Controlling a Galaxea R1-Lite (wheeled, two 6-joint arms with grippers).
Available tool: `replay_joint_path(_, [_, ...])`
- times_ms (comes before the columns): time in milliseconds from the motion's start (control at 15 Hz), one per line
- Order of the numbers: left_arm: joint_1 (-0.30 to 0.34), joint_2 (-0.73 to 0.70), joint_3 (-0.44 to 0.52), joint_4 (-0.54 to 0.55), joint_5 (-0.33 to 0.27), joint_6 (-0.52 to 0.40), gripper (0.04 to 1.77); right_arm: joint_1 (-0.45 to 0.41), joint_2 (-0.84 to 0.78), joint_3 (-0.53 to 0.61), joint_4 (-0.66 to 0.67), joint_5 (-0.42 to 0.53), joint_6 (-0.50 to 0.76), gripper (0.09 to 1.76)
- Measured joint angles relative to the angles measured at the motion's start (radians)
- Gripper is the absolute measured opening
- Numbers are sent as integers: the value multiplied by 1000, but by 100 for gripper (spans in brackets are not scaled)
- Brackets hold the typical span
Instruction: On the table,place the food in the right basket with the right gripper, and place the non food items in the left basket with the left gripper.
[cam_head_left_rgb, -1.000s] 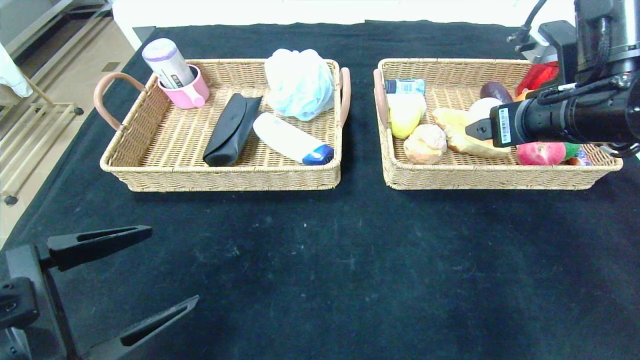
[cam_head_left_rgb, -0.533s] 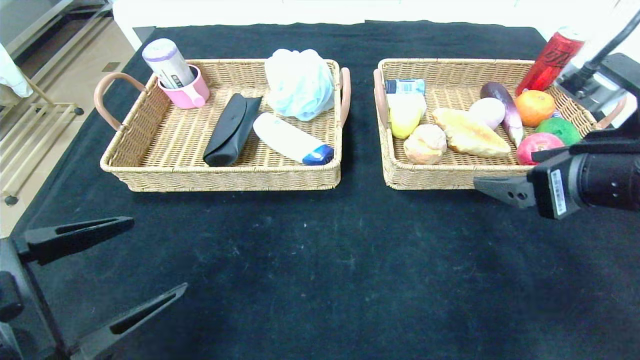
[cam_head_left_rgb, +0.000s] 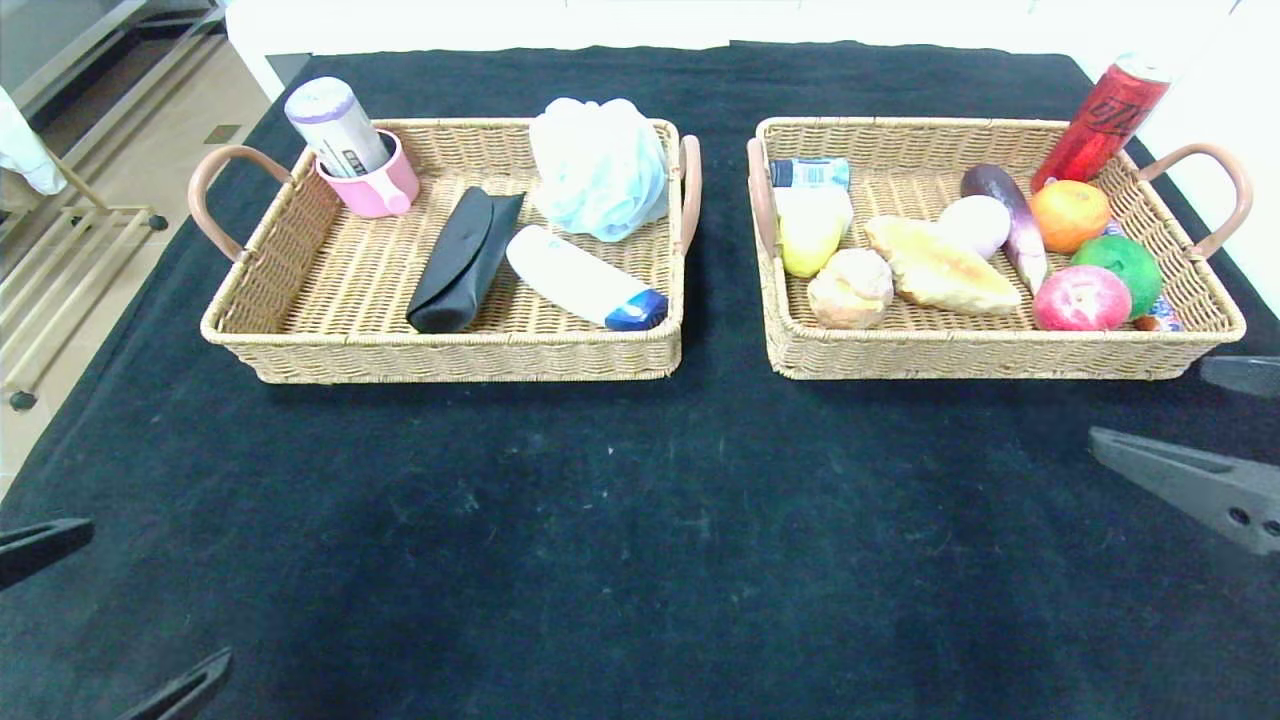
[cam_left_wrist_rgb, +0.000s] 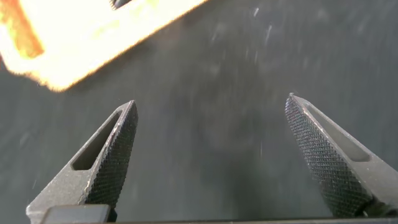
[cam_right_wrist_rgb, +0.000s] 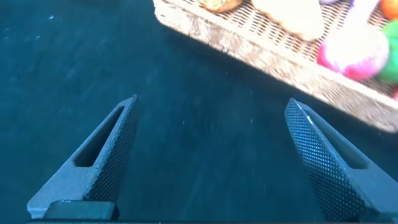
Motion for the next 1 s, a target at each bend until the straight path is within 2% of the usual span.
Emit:
replay_joint_path(133, [2,-83,-56,136,43,0,172,1,-87,63,17,8,1,170])
replay_joint_path(267, [49,-151,-110,216,57,0,172,6,-173,107,81,9,6,170])
replay_joint_path(533, [167,-238,-159,255,21,1,172,16,-323,126,170,5,23,170])
replay_joint_path(600, [181,-256,-175,275,19,0,172,16,-351,120,187,0,24,170])
replay_joint_path(800, [197,-293,-260,433,-5,0,172,4,-397,106,218,-2,24,170])
replay_joint_path(1000, [236,-327,-302,473,-58,0,172,-31,-420,68,276,-3,24,170])
